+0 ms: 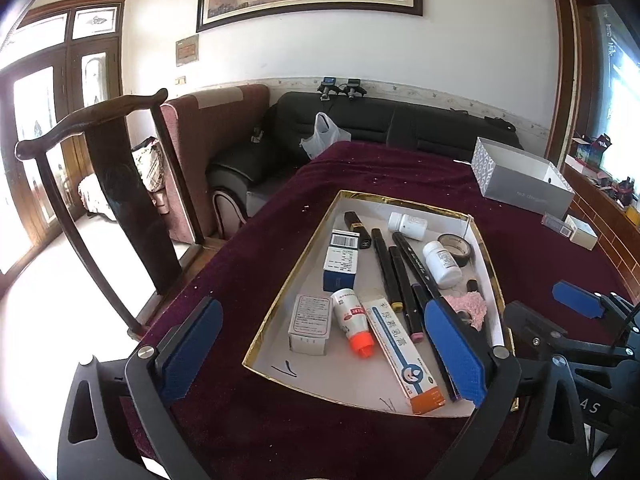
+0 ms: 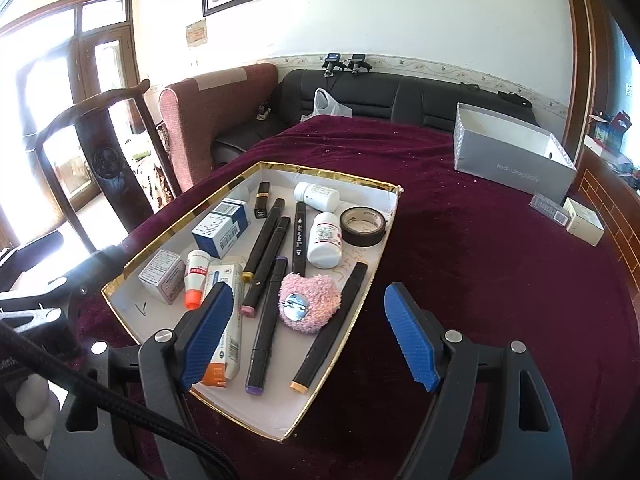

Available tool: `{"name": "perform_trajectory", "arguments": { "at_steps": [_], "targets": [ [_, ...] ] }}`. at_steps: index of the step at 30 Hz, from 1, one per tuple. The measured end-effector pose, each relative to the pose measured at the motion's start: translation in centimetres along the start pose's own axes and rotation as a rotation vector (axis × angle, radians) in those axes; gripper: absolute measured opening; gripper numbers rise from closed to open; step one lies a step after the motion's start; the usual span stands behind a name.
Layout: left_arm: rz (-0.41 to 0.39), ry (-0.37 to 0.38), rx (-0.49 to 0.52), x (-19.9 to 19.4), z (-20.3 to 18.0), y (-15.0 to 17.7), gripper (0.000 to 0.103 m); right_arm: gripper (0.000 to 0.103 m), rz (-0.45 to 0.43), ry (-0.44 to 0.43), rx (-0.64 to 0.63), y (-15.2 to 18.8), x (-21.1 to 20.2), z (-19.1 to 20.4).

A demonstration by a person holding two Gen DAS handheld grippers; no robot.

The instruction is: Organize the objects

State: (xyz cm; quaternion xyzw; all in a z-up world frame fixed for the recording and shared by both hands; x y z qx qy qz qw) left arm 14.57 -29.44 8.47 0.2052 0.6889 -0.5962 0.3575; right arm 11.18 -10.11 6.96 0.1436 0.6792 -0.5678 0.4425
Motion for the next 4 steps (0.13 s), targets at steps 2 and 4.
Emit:
{"name": "perform_trajectory", "arguments": {
  "at_steps": [2,4],
  "targets": [
    [0.012,-0.013,-0.026,0.20,0.59,-0.10,0.099,0.079,0.004,0.001,0.006,-0.11,0.08,-0.19],
    [0.012,-0.050,-0.048,0.20,1.04,-0.19,0.099,0.079,0.013,0.004,0.006,-0.34,0.32,-0.20]
  ]
}}
Point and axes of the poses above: each gripper's, at about its wrist camera, not at the fingertips, and x roughly the way its jaws point, z to its left, y to its underside, the point moved 3 cm from there along x, roughly the way its jaws point, and after that the axes turned 12 degrees about z, right-handed, at the moved point
